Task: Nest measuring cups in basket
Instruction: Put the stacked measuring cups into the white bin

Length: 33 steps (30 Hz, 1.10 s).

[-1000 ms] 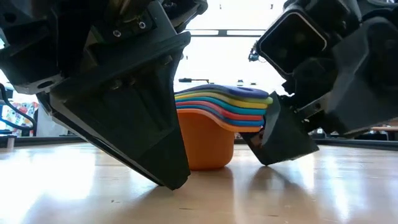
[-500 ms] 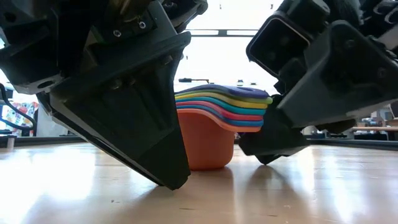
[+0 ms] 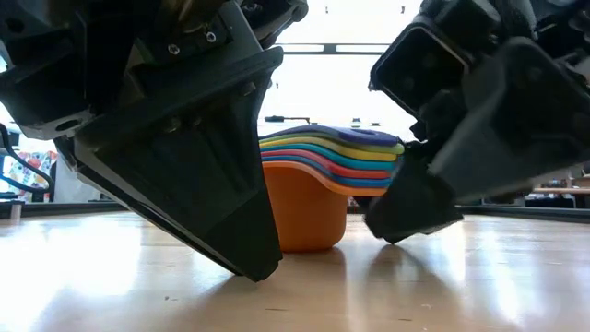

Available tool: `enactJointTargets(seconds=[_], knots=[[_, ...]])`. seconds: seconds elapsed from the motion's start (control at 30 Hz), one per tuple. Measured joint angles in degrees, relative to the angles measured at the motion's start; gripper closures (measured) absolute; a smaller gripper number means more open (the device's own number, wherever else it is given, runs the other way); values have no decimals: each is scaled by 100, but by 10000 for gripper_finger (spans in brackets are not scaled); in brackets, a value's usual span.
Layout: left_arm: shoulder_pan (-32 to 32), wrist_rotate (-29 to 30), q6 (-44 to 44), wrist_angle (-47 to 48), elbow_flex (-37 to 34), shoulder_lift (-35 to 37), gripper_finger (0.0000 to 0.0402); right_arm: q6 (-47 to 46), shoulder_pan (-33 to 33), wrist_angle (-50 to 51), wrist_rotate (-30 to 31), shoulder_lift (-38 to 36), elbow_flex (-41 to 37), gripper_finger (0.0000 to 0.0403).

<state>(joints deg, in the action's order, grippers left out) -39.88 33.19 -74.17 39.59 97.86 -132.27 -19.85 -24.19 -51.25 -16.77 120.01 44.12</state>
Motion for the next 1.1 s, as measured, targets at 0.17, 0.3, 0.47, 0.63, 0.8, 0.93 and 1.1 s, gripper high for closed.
enactJointTargets(seconds=[0.17, 0.3, 0.47, 0.63, 0.8, 0.93, 1.1], knots=[[0, -2, 0, -2, 0, 0, 308, 897, -127, 259, -3, 11, -3, 233], [0, -3, 0, 0, 0, 0, 308, 1309, -256, 453, 172, 10, 0, 233], [0, -50, 1, 2, 0, 0, 308, 1204, -331, 519, 304, -1, 2, 236], [0, -81, 46, 7, 0, 0, 308, 723, -256, 667, 105, -181, -9, 245], [0, -97, 77, 9, 0, 0, 308, 474, -106, 1720, -604, -644, -7, 255], [0, -106, 278, 7, 0, 0, 308, 387, -9, 2848, -1127, -1066, -12, 267], [0, -107, 283, 7, 0, 0, 308, -3, 69, 3075, -1198, -1330, -16, 304]])
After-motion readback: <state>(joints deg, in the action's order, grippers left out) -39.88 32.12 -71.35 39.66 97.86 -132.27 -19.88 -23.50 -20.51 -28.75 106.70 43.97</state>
